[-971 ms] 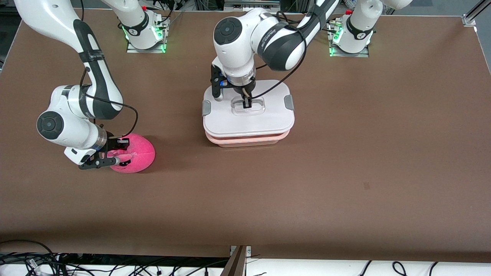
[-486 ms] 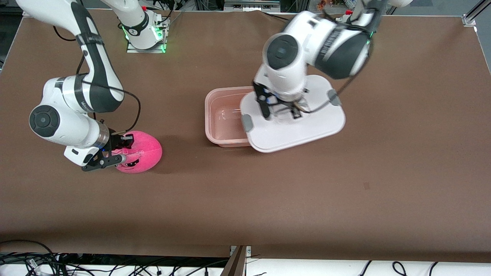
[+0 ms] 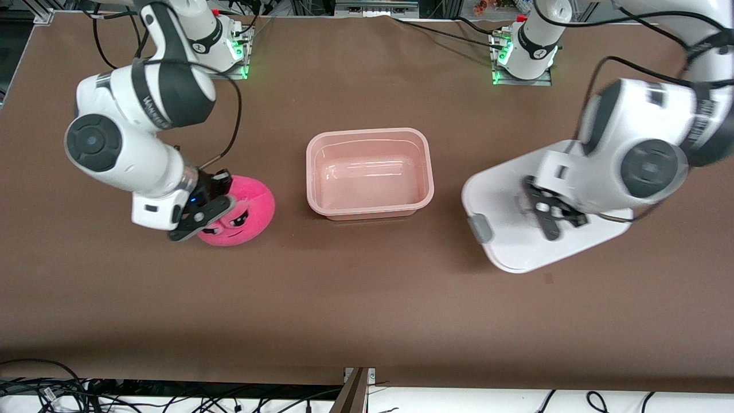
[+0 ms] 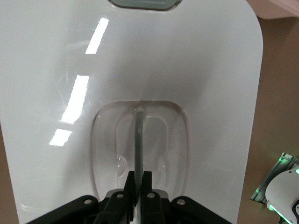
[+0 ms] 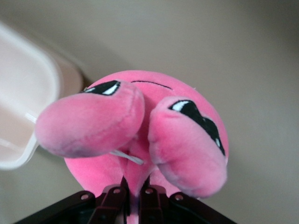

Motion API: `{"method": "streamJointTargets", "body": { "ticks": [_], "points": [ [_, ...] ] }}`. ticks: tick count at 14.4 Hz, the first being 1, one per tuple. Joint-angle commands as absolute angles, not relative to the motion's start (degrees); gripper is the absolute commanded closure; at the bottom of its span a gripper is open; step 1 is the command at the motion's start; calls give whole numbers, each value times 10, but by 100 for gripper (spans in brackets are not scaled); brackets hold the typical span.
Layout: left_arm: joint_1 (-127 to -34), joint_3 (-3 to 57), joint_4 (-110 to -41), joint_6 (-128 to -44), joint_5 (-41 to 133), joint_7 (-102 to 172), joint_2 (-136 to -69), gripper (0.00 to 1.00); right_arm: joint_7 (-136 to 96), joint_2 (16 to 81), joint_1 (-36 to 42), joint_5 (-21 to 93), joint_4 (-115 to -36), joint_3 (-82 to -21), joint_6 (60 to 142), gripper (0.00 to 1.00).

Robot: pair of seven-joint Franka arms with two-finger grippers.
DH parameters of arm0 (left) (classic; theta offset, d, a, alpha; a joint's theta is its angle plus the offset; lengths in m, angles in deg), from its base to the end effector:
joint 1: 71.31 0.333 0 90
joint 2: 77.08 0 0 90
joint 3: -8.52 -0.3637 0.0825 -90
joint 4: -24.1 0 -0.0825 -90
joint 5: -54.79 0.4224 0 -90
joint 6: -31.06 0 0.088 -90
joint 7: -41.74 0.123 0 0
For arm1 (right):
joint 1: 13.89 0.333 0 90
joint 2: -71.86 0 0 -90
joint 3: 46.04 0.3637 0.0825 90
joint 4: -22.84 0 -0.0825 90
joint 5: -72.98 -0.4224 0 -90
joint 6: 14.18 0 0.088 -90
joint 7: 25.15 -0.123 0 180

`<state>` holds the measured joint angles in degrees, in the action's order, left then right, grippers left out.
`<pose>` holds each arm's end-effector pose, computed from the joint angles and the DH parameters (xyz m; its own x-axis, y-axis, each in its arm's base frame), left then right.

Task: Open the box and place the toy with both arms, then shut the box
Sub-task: 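Carry the pink toy with the right gripper into the pink box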

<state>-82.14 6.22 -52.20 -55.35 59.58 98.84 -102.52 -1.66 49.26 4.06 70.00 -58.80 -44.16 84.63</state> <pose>0.7064 -0.1005 0.4798 0.3774 -0.8980 -0.2263 -0.8930 -0.4176 0.1677 0.6782 0.2466 0.4827 0.7325 0.6779 -0.0618 0.6718 -0.7346 -0.0955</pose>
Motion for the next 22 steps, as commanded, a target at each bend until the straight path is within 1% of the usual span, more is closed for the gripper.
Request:
{"method": "streamJointTargets", "body": {
  "ticks": [1, 3, 5, 7, 11, 16, 22],
  "points": [
    [-769, 73, -520, -542, 618, 1042, -1021, 100, 99, 502, 42, 703, -578, -411, 827, 100],
    [-749, 73, -524, -540, 624, 1072, -1021, 100, 160, 502, 54, 709, -576, -385, 826, 100],
    [-734, 73, -525, -540, 624, 1092, -1021, 100, 217, 501, 95, 751, -577, -374, 822, 100],
    [-722, 72, -524, -541, 624, 1104, -1021, 100, 226, 501, 146, 782, -576, -373, 809, 100],
    [-705, 72, -519, -541, 624, 1144, -1021, 100, 224, 498, 198, 790, -576, -373, 810, 100],
    [-696, 73, -523, -543, 620, 1158, -1025, 100, 219, 463, 234, 811, -576, -374, 830, 100],
    [-696, 76, -524, -543, 616, 1166, -1026, 100, 217, 406, 240, 818, -576, -374, 890, 100]
  ]
}}
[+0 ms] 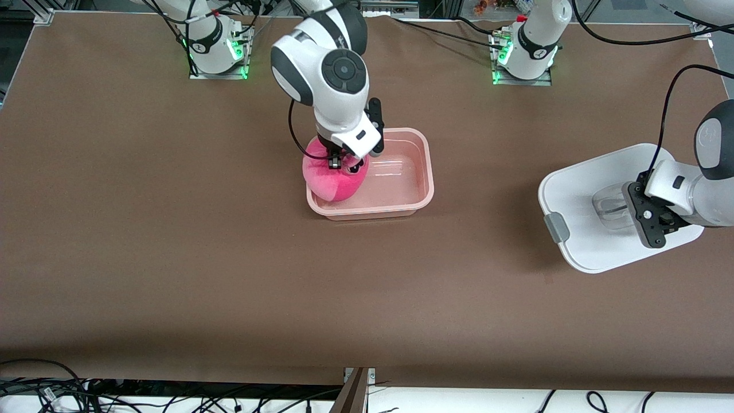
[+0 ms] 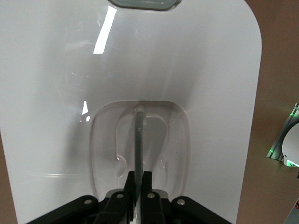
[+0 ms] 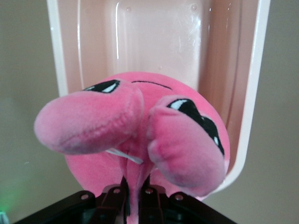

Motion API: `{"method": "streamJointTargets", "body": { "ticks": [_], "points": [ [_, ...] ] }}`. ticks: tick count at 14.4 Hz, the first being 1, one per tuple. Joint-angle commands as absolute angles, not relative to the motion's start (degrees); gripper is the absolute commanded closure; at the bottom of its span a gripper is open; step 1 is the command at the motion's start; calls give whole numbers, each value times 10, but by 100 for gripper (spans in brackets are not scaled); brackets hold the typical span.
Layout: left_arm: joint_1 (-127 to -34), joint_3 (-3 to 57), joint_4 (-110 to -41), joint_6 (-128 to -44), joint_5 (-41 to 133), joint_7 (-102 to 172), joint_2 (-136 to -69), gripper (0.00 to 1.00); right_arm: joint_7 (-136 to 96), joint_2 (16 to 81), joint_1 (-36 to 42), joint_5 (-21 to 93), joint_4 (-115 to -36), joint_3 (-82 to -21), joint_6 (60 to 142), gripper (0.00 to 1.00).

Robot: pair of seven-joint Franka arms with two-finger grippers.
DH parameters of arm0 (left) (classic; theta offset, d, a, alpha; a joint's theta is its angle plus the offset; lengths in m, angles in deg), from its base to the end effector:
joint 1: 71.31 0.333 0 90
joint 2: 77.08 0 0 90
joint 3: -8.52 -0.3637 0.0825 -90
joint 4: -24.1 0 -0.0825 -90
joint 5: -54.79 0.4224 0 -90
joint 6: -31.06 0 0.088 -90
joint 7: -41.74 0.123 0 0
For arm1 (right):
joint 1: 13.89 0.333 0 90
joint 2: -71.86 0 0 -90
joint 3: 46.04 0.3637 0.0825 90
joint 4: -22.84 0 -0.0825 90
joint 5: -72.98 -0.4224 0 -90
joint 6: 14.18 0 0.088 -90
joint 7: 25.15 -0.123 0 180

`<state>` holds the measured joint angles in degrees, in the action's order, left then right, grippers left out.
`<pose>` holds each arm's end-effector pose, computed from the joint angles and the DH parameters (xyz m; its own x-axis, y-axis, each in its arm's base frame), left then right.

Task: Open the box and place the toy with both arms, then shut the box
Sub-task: 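Carry the pink toy with the right gripper into the pink box, then open the right gripper to release the toy and withdraw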

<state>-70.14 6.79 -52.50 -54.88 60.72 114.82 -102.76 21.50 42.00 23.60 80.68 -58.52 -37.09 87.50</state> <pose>0.7108 0.0454 0.4740 0.3031 -0.9337 -0.1907 -0.9093 -0.3433 0.2354 0.5361 0.5143 0.3990 -0.0827 0.9860 -0.1445 0.9940 0.0711 -0.0831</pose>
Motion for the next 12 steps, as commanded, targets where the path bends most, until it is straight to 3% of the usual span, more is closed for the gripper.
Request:
{"method": "streamJointTargets", "body": {
  "ticks": [1, 8, 9, 10, 12],
  "points": [
    [-697, 77, -524, -543, 616, 1169, -1026, 100, 216, 397, 241, 819, -575, -374, 904, 100],
    [-701, 78, -525, -542, 615, 1170, -1026, 100, 177, 351, 259, 855, -560, -376, 936, 100],
    [-701, 78, -525, -542, 614, 1170, -1026, 100, 171, 344, 263, 862, -560, -377, 937, 92],
    [-702, 78, -525, -542, 614, 1170, -1026, 100, 175, 338, 260, 861, -561, -377, 946, 1],
    [-702, 78, -525, -542, 613, 1170, -1026, 100, 167, 334, 261, 857, -561, -377, 960, 0]
  ]
}}
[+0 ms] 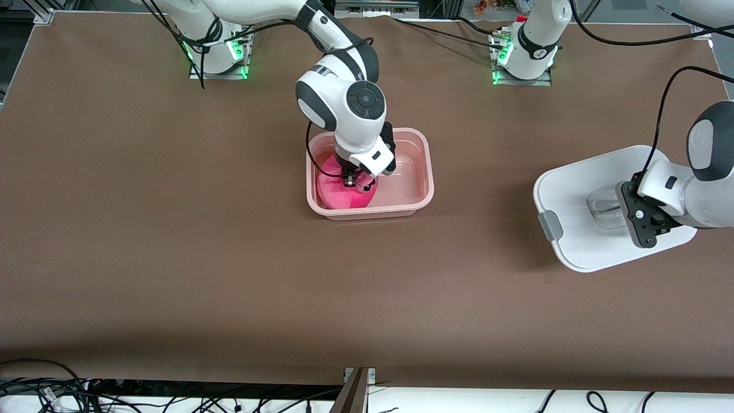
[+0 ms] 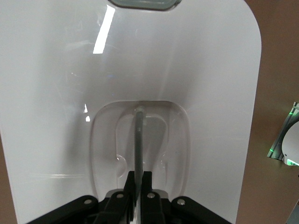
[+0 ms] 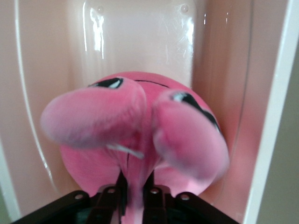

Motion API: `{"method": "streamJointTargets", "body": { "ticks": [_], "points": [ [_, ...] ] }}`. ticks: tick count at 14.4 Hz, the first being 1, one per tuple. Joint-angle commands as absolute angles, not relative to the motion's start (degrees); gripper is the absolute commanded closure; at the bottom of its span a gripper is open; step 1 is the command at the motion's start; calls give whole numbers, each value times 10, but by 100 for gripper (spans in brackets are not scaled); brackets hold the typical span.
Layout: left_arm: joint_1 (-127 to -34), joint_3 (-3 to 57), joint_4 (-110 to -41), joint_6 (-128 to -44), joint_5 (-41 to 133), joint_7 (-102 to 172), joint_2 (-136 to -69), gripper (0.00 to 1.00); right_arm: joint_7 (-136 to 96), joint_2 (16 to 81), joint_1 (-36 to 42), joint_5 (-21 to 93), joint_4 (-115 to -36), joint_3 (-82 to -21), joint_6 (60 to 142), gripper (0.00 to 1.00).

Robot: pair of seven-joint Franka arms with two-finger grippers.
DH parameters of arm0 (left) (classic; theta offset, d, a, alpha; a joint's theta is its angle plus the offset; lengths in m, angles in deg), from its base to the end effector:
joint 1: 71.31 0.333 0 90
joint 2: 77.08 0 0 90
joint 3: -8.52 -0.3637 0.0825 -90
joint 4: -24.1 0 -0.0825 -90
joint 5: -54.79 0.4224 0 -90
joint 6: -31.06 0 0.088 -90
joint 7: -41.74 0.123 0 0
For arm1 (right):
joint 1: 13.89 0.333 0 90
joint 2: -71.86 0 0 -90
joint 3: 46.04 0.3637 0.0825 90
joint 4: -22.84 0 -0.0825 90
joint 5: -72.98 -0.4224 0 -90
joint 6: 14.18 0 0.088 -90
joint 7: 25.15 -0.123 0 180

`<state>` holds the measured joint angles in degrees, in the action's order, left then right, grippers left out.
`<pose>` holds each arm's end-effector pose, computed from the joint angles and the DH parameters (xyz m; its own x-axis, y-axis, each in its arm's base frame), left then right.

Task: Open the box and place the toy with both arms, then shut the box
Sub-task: 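Open the right gripper to release the toy and withdraw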

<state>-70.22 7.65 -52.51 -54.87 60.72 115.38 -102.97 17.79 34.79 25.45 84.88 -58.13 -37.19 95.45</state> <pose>0.7119 0.0357 0.4711 0.2795 -0.9425 -0.1833 -0.9161 -0.3189 0.2429 0.5404 0.5441 0.3176 -0.0801 0.9831 -0.1644 0.9967 0.0764 -0.0287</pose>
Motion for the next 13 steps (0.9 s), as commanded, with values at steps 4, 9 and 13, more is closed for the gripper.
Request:
{"method": "streamJointTargets", "body": {
  "ticks": [4, 9, 13],
  "points": [
    [-703, 78, -525, -542, 612, 1170, -1027, 100, 45, 325, 281, 854, -560, -374, 1027, 0],
    [-712, 80, -525, -542, 613, 1170, -1027, 100, 17, 331, 280, 847, -560, -374, 1042, 0],
    [-713, 80, -525, -542, 613, 1176, -1027, 100, 24, 392, 209, 773, -560, -378, 1013, 0]
  ]
}}
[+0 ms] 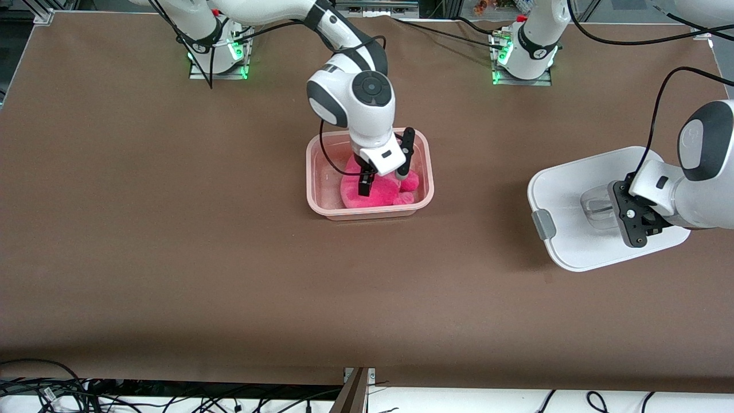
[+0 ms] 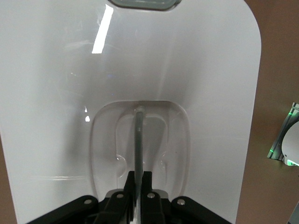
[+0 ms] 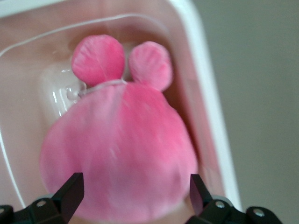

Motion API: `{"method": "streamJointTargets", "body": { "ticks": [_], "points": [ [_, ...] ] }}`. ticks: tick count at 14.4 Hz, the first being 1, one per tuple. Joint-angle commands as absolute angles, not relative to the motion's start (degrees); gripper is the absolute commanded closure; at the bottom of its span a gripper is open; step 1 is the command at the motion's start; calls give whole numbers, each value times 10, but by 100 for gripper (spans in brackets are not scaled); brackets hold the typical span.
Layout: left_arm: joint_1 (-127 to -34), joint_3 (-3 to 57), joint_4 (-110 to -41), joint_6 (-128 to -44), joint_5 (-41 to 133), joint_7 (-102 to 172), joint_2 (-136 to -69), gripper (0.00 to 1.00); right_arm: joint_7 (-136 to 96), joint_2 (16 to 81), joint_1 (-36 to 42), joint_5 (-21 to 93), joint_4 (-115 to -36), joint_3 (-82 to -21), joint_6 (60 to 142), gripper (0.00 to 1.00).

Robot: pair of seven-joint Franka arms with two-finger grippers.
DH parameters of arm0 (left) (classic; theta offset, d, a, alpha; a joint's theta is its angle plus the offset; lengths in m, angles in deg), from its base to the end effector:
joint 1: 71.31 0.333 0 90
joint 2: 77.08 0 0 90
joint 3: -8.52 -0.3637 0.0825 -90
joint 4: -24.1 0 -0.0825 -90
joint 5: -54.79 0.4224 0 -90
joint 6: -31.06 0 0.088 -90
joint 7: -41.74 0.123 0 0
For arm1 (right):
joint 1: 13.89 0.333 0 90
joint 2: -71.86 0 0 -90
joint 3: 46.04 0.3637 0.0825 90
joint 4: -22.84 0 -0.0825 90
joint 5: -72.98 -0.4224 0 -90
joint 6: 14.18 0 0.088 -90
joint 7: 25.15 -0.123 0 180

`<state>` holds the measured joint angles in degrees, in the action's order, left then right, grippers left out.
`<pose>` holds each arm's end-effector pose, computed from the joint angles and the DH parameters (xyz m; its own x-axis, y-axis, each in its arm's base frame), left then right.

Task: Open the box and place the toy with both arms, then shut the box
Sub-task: 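Open the right gripper to release the toy and withdraw, then return the right arm to rest while the left gripper carries the lid over the box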

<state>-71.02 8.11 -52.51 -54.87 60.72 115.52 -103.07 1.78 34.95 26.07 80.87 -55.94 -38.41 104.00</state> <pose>0.7127 0.0211 0.4698 0.2569 -0.9496 -0.1798 -0.9229 -0.2963 0.2460 0.5586 0.5647 0.3496 0.2335 0.9721 0.0232 0.9701 -0.2345 0.0618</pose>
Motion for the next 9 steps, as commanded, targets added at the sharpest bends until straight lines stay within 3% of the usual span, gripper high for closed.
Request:
{"method": "streamJointTargets", "body": {
  "ticks": [1, 7, 9],
  "points": [
    [-713, 80, -525, -542, 613, 1177, -1027, 100, 25, 410, 189, 763, -561, -378, 1012, 0],
    [-714, 81, -527, -541, 612, 1176, -1027, 100, 51, 518, 71, 732, -560, -395, 848, 0],
    [-725, 100, -525, -544, 612, 1165, -1027, 100, 53, 557, 60, 737, -560, -435, 797, 0]
  ]
}}
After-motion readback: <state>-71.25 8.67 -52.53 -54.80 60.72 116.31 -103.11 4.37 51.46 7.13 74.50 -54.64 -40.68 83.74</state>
